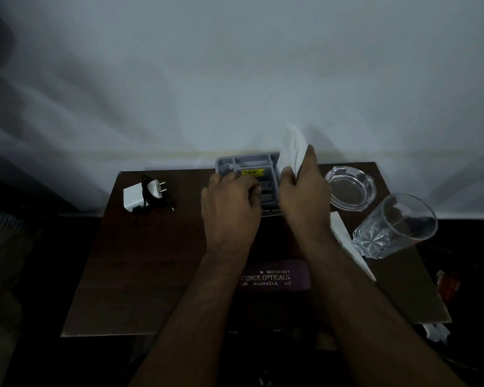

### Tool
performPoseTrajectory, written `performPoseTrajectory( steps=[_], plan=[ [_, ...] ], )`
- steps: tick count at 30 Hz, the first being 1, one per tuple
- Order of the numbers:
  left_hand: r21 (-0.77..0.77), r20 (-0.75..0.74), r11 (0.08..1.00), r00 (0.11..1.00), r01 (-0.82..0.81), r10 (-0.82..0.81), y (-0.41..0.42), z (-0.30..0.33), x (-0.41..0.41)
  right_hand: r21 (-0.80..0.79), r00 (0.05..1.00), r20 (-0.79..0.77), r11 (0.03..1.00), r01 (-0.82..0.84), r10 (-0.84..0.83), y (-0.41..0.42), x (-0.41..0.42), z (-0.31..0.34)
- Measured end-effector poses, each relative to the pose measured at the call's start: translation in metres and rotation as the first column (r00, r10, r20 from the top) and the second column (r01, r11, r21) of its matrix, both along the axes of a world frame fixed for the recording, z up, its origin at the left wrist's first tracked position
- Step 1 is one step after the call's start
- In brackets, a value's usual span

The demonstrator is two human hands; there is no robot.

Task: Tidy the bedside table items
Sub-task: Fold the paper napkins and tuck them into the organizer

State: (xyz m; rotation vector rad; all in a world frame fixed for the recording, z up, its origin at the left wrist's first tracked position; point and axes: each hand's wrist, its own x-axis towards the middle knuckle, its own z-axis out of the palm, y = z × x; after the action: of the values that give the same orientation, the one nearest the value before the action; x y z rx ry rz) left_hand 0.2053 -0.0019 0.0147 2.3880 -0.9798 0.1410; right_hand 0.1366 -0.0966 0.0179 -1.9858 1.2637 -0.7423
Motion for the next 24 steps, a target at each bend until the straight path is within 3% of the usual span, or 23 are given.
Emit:
performPoseTrajectory(
  steps=[7, 14, 17, 21, 24],
  plan=[
    [0.016, -0.027, 1.0, 1.0, 0.004, -0.003, 0.001, -0.001, 0.001, 0.166, 0.993, -0.071, 0.983, -0.084, 0.096, 0.001, -0.008, -0.007],
    [-0.042, 0.045, 0.998, 0.998, -0.051, 0.053, 0.003, 0.005, -0.007, 0.064, 0.993, -0.054, 0.993, -0.097, 0.101, 0.007, -0.032, 0.007],
    [-0.088, 0.039, 0.996, 0.999, -0.001, 0.004, 0.008, 0.009, -0.013, 0.038, 0.992, -0.088, 0.995, -0.091, 0.094, 0.013, -0.049, 0.012],
    [-0.159, -0.005, 0.983, 0.995, 0.093, -0.095, 0.013, 0.009, -0.023, 0.048, 0.954, -0.245, 0.985, -0.167, 0.174, 0.015, -0.071, 0.008],
    [-0.179, -0.005, 0.973, 0.989, 0.144, -0.147, 0.012, 0.007, -0.032, 0.125, 0.844, -0.467, 0.964, -0.234, 0.266, 0.016, -0.084, 0.003]
  ],
)
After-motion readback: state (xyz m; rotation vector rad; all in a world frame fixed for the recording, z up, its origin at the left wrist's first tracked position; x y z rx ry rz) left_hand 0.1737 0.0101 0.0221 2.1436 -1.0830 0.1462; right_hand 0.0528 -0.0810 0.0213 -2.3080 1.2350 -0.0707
